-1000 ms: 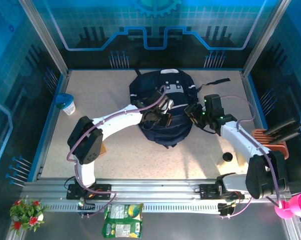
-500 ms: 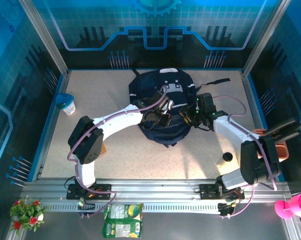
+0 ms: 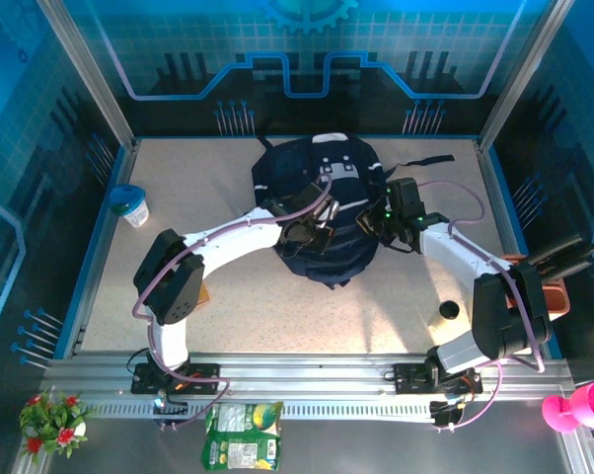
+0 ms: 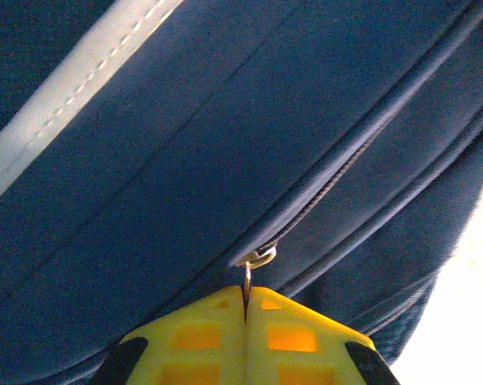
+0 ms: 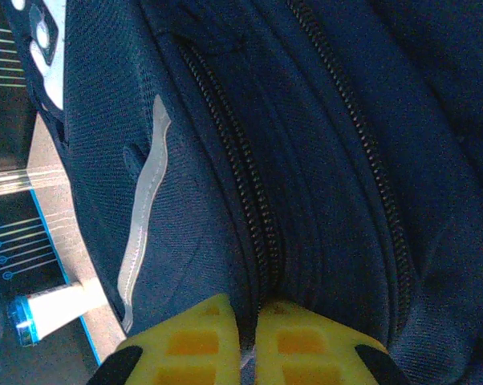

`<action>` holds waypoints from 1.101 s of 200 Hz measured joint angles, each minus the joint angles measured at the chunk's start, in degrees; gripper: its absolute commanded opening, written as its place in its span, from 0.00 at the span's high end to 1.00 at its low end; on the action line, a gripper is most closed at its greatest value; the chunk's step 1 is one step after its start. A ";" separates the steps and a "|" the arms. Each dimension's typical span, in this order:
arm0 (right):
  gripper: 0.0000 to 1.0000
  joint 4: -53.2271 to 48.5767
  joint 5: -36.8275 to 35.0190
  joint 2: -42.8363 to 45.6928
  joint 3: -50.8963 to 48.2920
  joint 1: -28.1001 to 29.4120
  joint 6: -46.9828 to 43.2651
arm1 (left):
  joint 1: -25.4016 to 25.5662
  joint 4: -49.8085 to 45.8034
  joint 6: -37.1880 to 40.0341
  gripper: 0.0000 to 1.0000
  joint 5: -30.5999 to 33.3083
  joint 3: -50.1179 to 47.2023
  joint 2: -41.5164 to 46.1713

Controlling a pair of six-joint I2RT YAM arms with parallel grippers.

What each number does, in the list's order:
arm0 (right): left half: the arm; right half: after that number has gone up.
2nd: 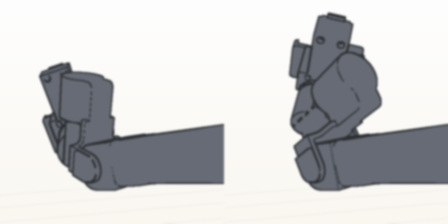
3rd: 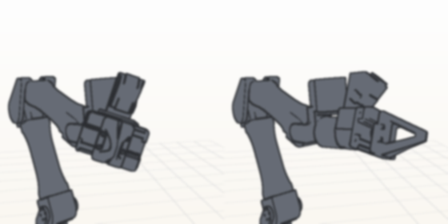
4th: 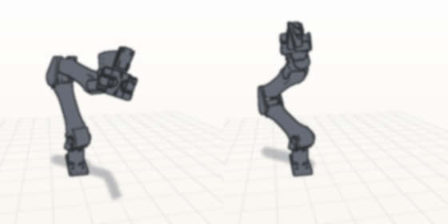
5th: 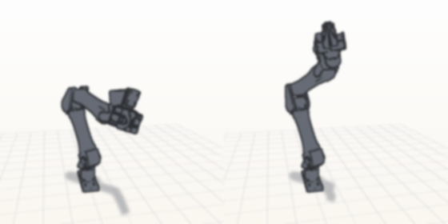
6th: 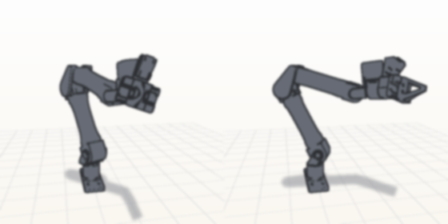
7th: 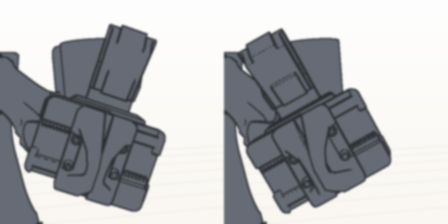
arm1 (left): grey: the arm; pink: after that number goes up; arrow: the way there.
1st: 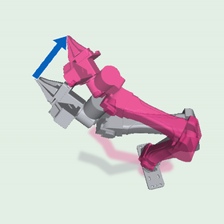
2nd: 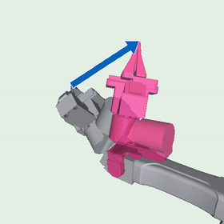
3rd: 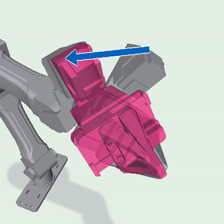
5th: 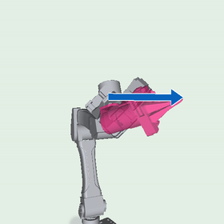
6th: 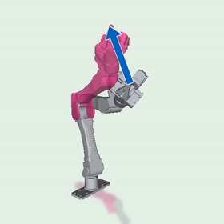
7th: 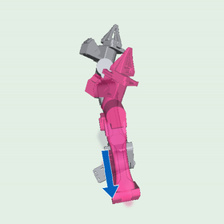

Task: Pack the student bag
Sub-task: Unzip the student bag at the top-center of the table.

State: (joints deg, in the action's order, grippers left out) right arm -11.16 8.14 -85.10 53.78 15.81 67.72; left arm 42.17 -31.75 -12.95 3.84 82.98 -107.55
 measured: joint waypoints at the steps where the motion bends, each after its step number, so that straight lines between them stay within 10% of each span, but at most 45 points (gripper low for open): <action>1: 0.92 -0.02 -0.02 0.00 0.00 0.00 -0.02 | 0.00 -0.02 0.00 1.00 0.09 -0.09 0.02; 124: 0.92 -1.05 -2.16 -0.09 0.33 0.00 -1.97 | -5.57 -1.42 0.92 1.00 6.32 -10.08 6.14; 220: 0.92 -1.20 -1.90 -1.68 0.33 -0.09 -2.62 | -17.53 -1.86 2.82 1.00 -8.55 -6.25 4.39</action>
State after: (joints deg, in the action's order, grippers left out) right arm -12.36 6.24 -86.78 54.11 15.73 65.10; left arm 24.64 -33.61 -10.13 -4.71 76.73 -103.15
